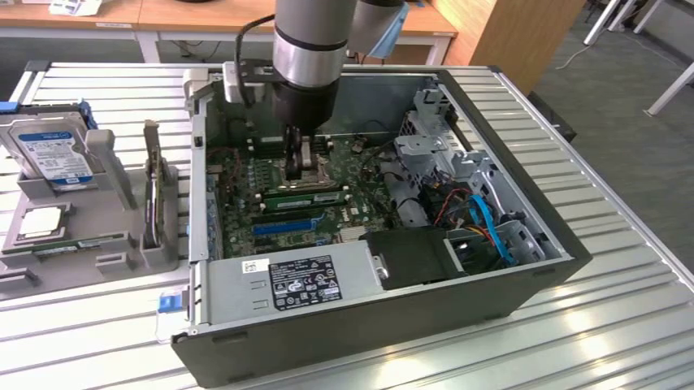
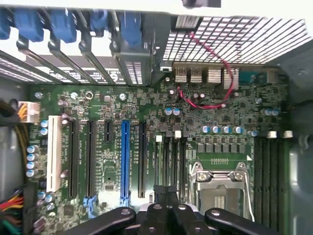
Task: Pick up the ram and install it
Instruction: 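Press down the ram until it locks into place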
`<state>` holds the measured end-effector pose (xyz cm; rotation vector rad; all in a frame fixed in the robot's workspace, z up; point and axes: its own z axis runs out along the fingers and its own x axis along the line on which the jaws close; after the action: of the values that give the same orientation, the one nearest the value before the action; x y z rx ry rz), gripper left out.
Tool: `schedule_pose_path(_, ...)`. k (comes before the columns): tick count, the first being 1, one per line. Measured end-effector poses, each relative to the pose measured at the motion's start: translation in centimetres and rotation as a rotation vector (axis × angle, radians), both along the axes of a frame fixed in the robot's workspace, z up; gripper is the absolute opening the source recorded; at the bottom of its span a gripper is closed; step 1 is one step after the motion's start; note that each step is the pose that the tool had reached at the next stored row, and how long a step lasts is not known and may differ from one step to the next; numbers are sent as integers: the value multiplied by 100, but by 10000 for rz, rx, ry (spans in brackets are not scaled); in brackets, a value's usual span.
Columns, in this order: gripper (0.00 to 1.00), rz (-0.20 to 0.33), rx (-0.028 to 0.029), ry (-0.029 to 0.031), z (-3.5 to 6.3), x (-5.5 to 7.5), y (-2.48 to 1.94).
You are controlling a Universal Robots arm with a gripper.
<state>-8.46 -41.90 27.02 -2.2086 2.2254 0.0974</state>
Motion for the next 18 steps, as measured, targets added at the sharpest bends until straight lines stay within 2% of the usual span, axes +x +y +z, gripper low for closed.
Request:
schedule_pose_path(9,10,1,-22,0,326,0,0)
schedule_pose_path(18,10,0,-47,-1,595,0,0)
